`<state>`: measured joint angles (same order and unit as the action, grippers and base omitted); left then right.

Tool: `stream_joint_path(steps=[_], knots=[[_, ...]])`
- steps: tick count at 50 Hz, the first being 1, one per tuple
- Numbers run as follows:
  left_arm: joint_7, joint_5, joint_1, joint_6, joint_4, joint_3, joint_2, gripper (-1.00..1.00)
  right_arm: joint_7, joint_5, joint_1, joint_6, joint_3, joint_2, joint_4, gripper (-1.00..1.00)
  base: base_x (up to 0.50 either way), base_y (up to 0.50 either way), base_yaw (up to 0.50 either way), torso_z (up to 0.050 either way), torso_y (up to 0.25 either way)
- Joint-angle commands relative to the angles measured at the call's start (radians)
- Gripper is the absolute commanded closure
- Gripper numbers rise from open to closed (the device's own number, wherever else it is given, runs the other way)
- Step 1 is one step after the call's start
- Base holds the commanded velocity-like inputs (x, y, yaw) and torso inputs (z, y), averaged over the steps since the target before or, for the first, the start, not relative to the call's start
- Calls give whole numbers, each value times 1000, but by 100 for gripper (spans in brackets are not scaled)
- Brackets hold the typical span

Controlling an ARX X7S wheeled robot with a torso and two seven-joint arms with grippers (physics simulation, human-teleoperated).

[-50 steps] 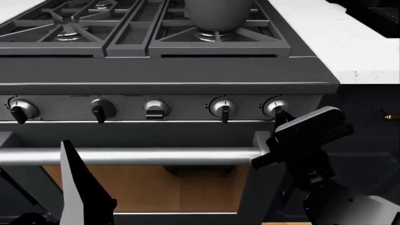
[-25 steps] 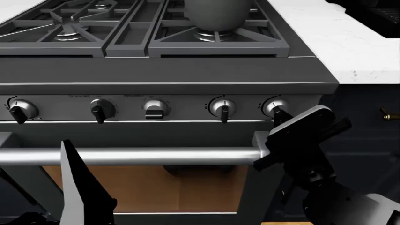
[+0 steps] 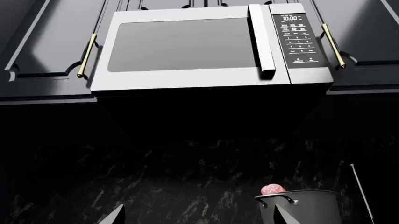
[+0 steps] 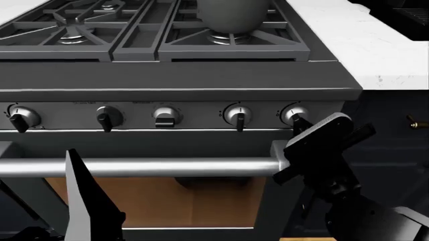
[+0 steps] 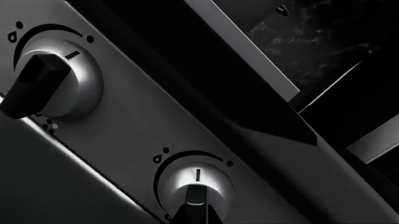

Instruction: Frozen meat rests on a plate on the counter. Retrieve the meat and place it in a pot on a burner. Then turn the burner on.

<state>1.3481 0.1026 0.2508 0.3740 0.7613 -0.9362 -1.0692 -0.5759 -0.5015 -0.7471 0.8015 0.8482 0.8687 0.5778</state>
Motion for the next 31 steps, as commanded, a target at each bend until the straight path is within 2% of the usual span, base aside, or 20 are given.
stream_joint_path(steps=[1, 2, 3, 31], knots=[[-3, -2, -5, 1, 0, 7, 1, -100, 56, -152, 21, -42, 33, -19, -9, 100, 0, 0, 0, 0, 0], [-3, -1, -5, 2, 0, 7, 1, -100, 56, -154, 21, -42, 32, -18, -8, 100, 0, 0, 0, 0, 0], [-4, -1, -6, 2, -1, 8, 2, -100, 58, -158, 22, -41, 31, -18, -6, -100, 0, 0, 0, 0, 0], [-16, -5, -16, 7, -6, 20, 9, -100, -28, -242, 21, -31, -68, 37, 91, -100, 0, 0, 0, 0, 0]])
